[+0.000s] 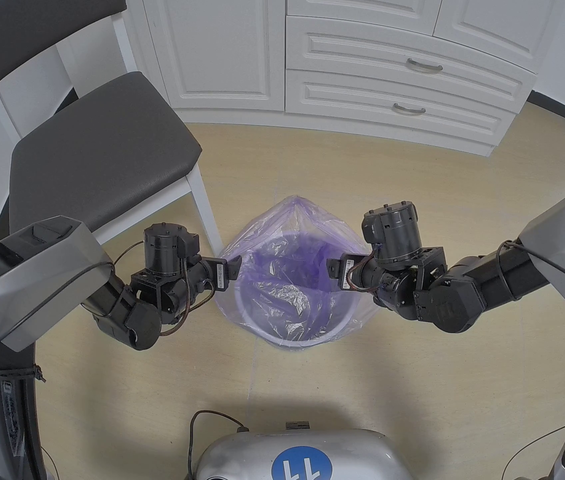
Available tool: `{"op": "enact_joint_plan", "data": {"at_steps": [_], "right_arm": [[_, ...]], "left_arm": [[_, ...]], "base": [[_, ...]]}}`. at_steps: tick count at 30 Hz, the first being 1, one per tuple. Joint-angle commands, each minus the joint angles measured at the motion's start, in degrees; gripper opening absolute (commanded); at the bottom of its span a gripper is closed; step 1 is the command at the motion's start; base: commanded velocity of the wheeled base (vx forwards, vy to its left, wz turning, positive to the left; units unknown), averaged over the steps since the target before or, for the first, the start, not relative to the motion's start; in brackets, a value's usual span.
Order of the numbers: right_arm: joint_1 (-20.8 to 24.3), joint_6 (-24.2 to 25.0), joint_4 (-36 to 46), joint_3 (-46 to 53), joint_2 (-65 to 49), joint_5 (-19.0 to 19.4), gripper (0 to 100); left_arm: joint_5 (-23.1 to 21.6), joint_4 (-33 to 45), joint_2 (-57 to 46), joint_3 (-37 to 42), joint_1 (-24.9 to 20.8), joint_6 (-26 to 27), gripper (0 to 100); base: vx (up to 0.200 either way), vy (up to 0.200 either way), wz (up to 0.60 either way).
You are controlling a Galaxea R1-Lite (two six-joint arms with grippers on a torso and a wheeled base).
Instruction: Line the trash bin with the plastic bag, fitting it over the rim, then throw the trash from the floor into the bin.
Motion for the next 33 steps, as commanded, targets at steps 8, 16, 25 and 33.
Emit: {"op": "enact_joint_plan", "data": {"at_steps": [8, 16, 25, 33], "right_arm": [[-7.38, 4.12, -11.48, -0.25, 9.80, 3.58, 100], [-9.05, 4.21, -11.56, -3.86, 12.88, 3.58, 100], [-11.42, 6.41, -13.06, -7.29, 13.93, 3.58, 100], [-11.77, 7.46, -19.03, -9.04, 16.74, 3.58, 100]], "left_arm": [[0.30, 11.56, 2.32, -10.49, -0.99, -7.31, 100], [0.65, 13.49, 3.29, -14.27, -0.29, -10.29, 100], [2.50, 12.88, 5.40, -17.43, -0.29, -12.14, 100], [3.82, 12.79, 6.71, -19.01, -0.11, -12.32, 100]], "base": [[0.000, 0.000, 0.00], [0.000, 0.000, 0.00], [0.000, 0.000, 0.00], [0.000, 0.000, 0.00]]}}
